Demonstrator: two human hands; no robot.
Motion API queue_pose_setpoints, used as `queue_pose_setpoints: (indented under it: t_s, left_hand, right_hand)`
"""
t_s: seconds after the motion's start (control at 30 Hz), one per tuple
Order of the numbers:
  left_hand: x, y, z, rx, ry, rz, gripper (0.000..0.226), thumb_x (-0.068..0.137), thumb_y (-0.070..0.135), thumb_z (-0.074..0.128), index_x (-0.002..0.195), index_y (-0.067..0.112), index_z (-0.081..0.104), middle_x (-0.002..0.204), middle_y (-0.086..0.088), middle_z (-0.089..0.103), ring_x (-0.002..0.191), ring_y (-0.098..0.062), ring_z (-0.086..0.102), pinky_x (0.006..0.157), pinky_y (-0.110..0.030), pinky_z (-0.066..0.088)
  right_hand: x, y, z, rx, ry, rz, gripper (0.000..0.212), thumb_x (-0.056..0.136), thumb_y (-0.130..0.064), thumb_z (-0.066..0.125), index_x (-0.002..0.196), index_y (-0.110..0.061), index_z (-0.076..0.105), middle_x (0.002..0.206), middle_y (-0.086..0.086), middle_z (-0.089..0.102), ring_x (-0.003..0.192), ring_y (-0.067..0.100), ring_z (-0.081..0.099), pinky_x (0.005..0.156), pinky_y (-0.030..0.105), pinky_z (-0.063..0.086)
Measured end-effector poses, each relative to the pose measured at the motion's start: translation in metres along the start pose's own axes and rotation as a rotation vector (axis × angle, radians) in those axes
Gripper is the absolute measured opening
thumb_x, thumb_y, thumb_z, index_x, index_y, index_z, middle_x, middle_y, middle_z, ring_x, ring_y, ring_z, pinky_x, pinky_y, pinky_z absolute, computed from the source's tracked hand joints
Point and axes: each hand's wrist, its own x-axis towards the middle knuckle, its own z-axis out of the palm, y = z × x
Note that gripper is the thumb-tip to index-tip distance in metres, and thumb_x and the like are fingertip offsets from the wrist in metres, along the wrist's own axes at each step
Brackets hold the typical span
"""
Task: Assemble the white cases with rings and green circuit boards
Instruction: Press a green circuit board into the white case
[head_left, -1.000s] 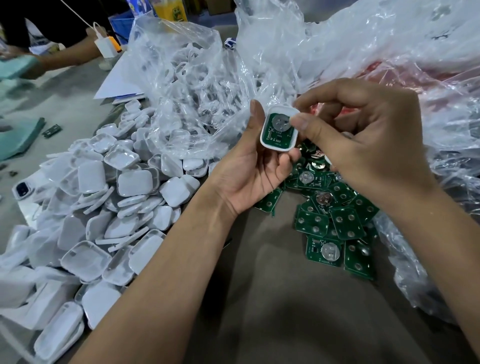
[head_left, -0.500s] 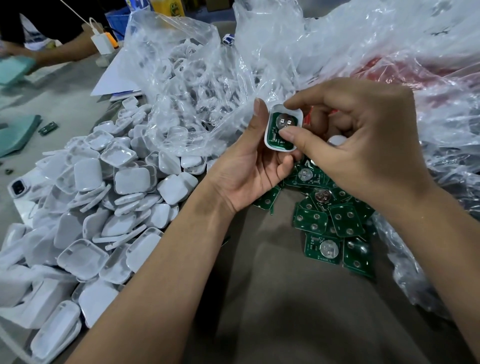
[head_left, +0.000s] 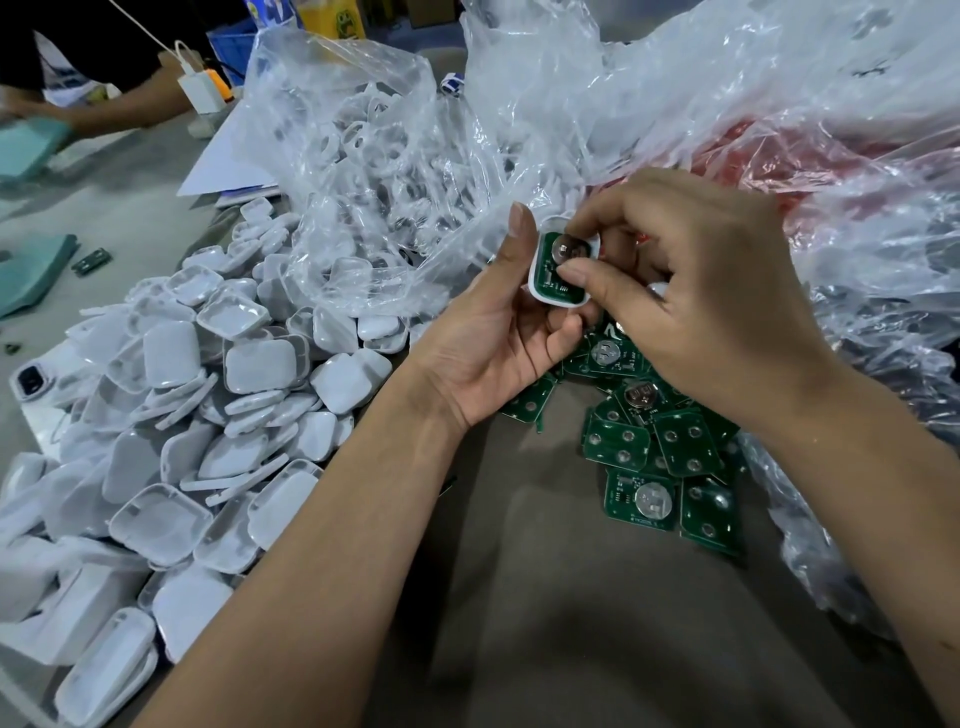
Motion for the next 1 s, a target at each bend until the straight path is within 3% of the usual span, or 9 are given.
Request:
queue_pose_setpoints:
  t_s: [0.23, 0.4, 0.83, 1.0]
  left_hand:
    - [0.0003, 0.0009, -0.0009, -0.017, 0.001, -0.012, 0.056, 0.091, 0.059, 0.052, 0.100, 0.008, 0.072, 0.085, -0.006, 0.071, 0.065, -0.011, 0.070, 0.057, -0.017, 0.058]
    - [0.0004, 0.0014, 0.0006, -0.008, -0.028, -0.005, 0.065, 0.074, 0.061, 0.065, 0.110, 0.006, 0.067, 0.093, -0.008, 0.069, 0.068, -0.013, 0.069, 0.059, -0.017, 0.059]
    - [0.0015, 0.0010, -0.0006, 0.007, -0.050, 0.012, 0.064, 0.071, 0.059, 0.067, 0.108, 0.007, 0.067, 0.090, -0.007, 0.070, 0.070, -0.012, 0.070, 0.062, -0.017, 0.060]
    - [0.0018, 0.0008, -0.0012, -0.004, -0.057, 0.011, 0.063, 0.071, 0.059, 0.067, 0.107, 0.007, 0.068, 0.091, -0.007, 0.070, 0.070, -0.012, 0.070, 0.061, -0.018, 0.060]
  right_hand:
    - [-0.0001, 0.0014, 0.0011, -0.008, 0.009, 0.014, 0.017, 0.096, -0.020, 0.073, 0.108, -0.007, 0.071, 0.084, -0.001, 0.059, 0.071, 0.014, 0.052, 0.067, 0.011, 0.037]
    - [0.0006, 0.0006, -0.0001, -0.011, 0.038, 0.025, 0.018, 0.096, -0.019, 0.074, 0.108, -0.005, 0.072, 0.086, 0.000, 0.059, 0.071, 0.012, 0.052, 0.067, 0.008, 0.037]
    - [0.0005, -0.0022, -0.0011, -0.062, -0.006, -0.002, 0.019, 0.097, -0.019, 0.073, 0.107, -0.004, 0.071, 0.086, 0.000, 0.058, 0.072, 0.018, 0.053, 0.067, 0.026, 0.041]
    - [0.0004, -0.0017, -0.0019, -0.057, -0.014, -0.006, 0.019, 0.097, -0.020, 0.073, 0.107, -0.004, 0.071, 0.086, 0.001, 0.059, 0.072, 0.018, 0.052, 0.068, 0.026, 0.040]
